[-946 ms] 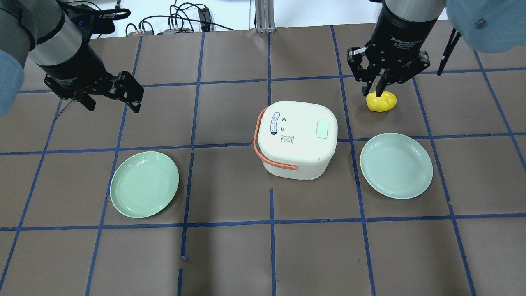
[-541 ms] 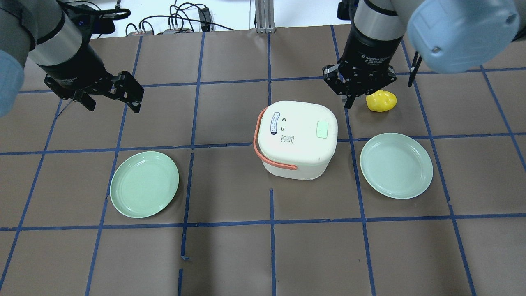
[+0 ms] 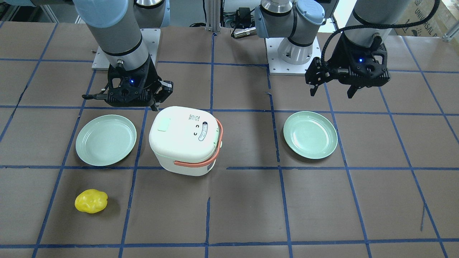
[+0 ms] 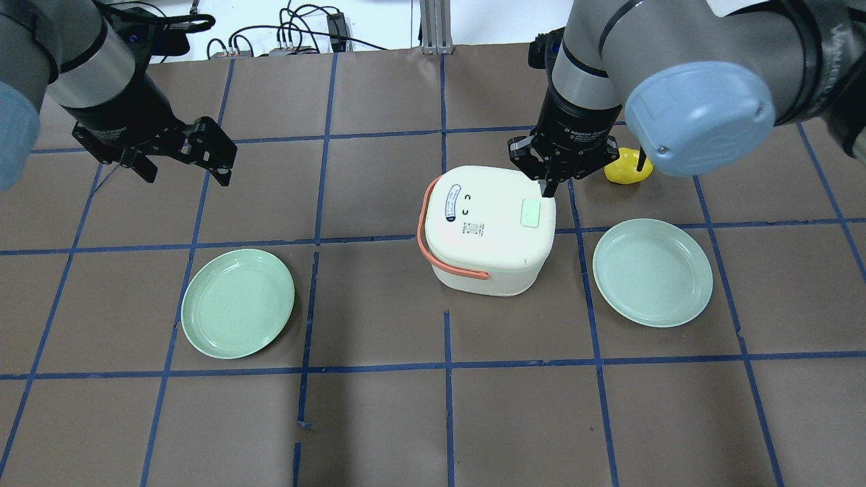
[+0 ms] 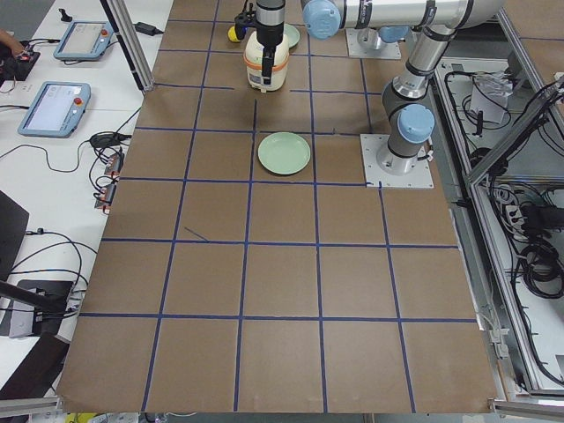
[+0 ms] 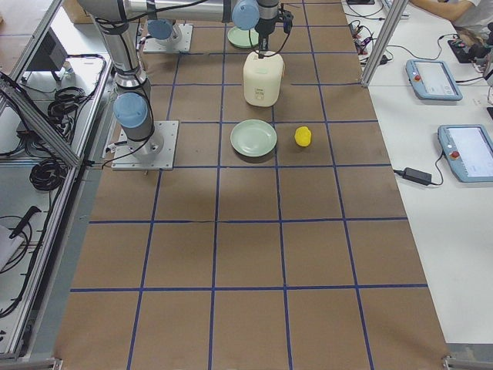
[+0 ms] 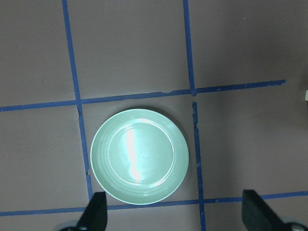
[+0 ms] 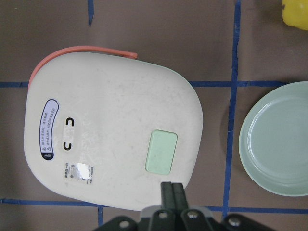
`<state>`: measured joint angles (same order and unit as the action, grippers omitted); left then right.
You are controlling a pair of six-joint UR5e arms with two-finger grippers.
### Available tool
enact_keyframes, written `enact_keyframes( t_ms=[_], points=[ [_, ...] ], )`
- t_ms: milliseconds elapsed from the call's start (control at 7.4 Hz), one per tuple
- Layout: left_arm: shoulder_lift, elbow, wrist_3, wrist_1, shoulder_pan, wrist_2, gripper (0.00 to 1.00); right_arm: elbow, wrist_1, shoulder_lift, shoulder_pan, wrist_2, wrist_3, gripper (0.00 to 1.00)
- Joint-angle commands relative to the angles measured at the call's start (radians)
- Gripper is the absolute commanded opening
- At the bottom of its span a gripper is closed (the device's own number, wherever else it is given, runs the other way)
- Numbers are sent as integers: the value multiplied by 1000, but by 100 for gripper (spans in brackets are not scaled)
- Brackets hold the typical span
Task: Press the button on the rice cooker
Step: 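Lower the right gripper and press down on the green button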
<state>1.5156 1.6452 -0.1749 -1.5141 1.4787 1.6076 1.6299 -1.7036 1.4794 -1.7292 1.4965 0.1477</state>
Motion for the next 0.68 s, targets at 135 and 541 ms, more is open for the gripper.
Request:
enact_keyframes(
  t_ms=[135,541],
  points=[
    [0,-1,0,0,0,0,100,45,-63,-7,-1,-1,71,6],
    [0,1,0,0,0,0,100,47,-88,-47,-3,-2,153,6]
  ],
)
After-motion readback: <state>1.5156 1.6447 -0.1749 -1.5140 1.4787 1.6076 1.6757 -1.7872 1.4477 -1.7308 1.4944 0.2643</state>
